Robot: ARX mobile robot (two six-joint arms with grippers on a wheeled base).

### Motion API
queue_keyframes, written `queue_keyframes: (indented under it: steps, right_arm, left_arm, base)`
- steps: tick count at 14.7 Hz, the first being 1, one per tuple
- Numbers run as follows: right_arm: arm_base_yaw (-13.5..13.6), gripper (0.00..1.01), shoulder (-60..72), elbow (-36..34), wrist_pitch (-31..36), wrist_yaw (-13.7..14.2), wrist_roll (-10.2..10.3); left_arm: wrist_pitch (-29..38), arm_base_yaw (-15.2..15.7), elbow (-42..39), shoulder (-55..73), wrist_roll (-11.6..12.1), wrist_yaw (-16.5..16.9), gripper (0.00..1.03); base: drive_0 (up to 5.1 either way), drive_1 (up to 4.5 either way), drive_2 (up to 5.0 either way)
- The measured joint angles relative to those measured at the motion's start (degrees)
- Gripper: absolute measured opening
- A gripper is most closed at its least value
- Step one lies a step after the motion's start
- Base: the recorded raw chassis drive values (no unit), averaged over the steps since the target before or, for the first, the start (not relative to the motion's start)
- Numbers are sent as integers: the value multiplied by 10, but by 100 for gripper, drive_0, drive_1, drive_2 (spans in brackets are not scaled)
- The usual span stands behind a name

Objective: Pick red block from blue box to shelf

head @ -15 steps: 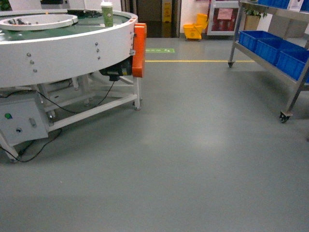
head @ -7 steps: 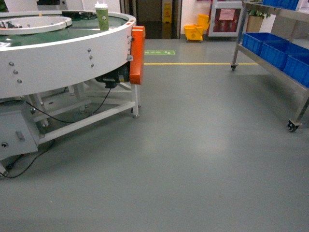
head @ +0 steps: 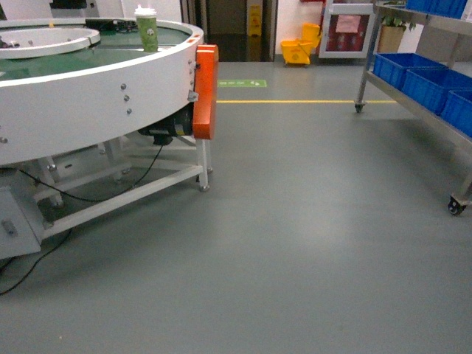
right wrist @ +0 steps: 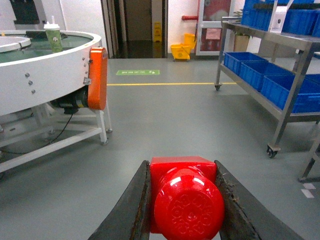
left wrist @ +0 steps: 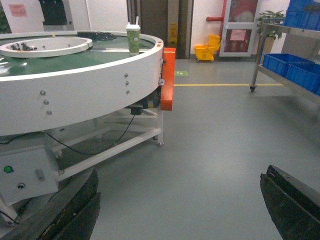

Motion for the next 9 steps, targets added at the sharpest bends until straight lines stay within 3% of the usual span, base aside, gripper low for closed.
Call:
queue_keyframes:
  steps: [9]
  right_arm:
    - [0,27,0,0,1,0,0]
  left_arm:
    - [2,0,0,0,0,0,98]
  base:
    - [-3,401,-408]
